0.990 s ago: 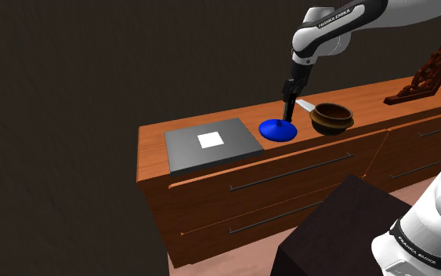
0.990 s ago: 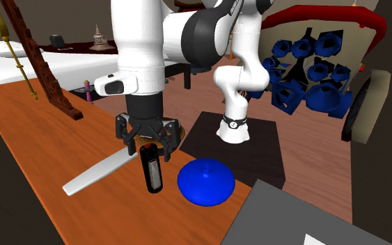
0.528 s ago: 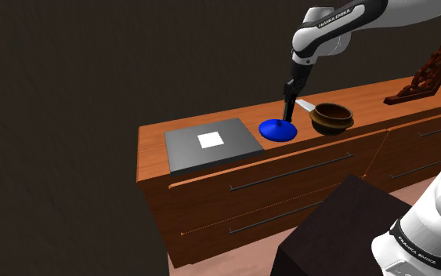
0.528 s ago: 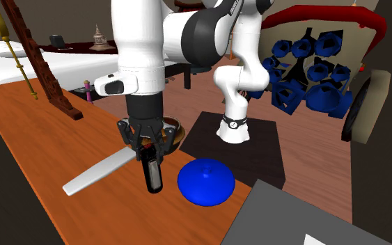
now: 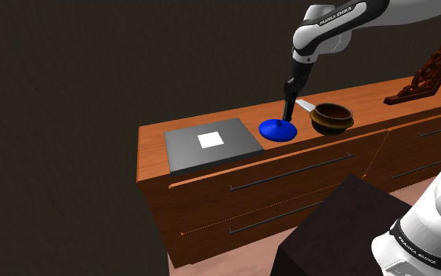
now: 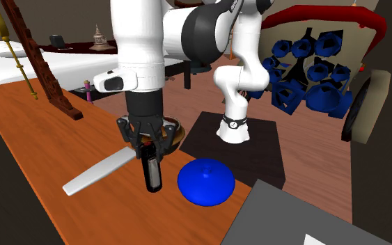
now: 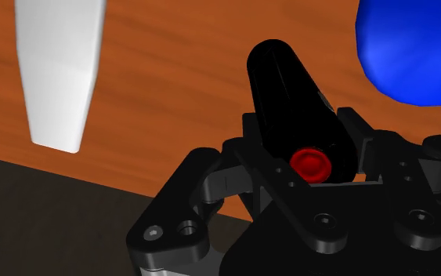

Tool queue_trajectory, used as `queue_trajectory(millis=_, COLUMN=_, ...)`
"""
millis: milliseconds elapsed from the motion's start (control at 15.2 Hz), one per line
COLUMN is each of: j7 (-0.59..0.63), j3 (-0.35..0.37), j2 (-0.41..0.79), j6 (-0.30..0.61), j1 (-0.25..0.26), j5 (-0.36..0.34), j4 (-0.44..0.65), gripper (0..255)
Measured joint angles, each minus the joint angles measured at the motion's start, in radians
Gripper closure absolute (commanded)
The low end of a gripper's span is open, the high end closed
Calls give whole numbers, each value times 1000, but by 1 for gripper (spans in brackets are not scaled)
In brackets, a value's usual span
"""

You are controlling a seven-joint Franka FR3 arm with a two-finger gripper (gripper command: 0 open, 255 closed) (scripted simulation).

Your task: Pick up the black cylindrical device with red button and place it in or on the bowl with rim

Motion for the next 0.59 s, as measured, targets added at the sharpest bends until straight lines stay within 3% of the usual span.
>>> queue_trajectory(millis=594, j7=12, j3=0, j2=-32, j6=-112, j1=0, j5=-14, j4=83, gripper=255)
